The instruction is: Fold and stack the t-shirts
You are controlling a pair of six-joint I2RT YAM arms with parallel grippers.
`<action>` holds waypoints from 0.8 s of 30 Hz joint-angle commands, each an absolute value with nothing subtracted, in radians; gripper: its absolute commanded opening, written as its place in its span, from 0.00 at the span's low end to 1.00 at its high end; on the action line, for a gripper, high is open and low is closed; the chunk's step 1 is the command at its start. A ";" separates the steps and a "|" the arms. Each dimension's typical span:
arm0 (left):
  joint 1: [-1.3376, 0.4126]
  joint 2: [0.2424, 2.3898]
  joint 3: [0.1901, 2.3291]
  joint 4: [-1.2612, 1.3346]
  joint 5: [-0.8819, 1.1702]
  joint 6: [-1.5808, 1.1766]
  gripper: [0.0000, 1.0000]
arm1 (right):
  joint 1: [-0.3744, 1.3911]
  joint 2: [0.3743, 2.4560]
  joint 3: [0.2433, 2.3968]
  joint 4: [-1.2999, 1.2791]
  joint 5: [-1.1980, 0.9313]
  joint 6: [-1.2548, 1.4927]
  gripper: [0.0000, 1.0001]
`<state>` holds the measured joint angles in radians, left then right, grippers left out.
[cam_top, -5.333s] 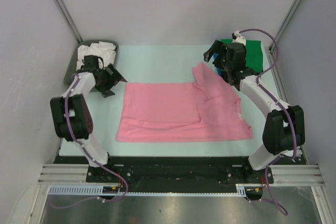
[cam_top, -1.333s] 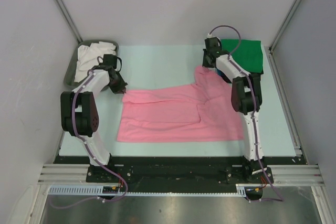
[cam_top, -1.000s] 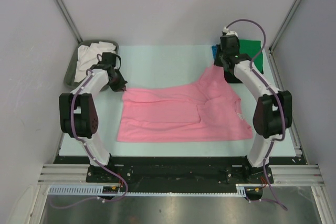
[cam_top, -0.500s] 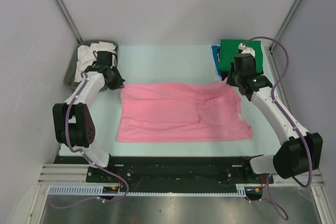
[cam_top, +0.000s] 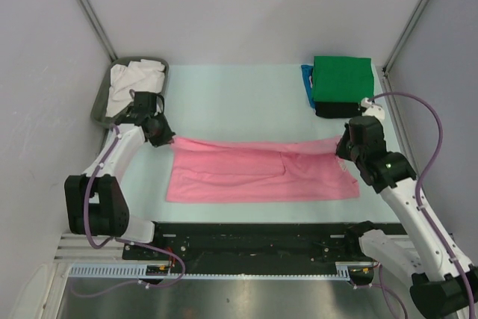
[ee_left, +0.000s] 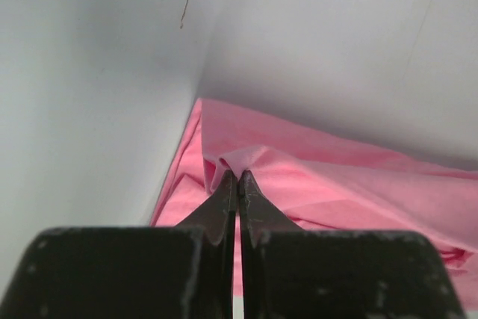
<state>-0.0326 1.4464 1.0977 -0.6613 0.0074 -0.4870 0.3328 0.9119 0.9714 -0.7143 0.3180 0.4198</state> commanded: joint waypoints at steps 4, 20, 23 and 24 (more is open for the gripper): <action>-0.052 1.304 0.973 -0.667 -0.048 -0.495 0.00 | 0.394 0.738 0.879 -0.874 0.328 0.629 0.00; -0.051 1.024 0.839 -0.623 0.143 -0.657 0.82 | 0.741 0.693 0.919 -0.988 0.664 0.821 1.00; -0.052 1.125 0.923 -0.612 0.167 -0.649 0.82 | 0.709 0.840 0.920 -0.885 0.715 0.717 1.00; -0.055 1.152 0.952 -0.597 0.169 -0.647 0.82 | 0.684 0.877 0.919 -0.844 0.719 0.703 1.00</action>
<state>-0.0475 1.0603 0.8391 -0.6613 0.1268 -0.6476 0.7273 0.7158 0.8982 -0.9798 0.5934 0.7898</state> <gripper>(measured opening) 0.821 0.994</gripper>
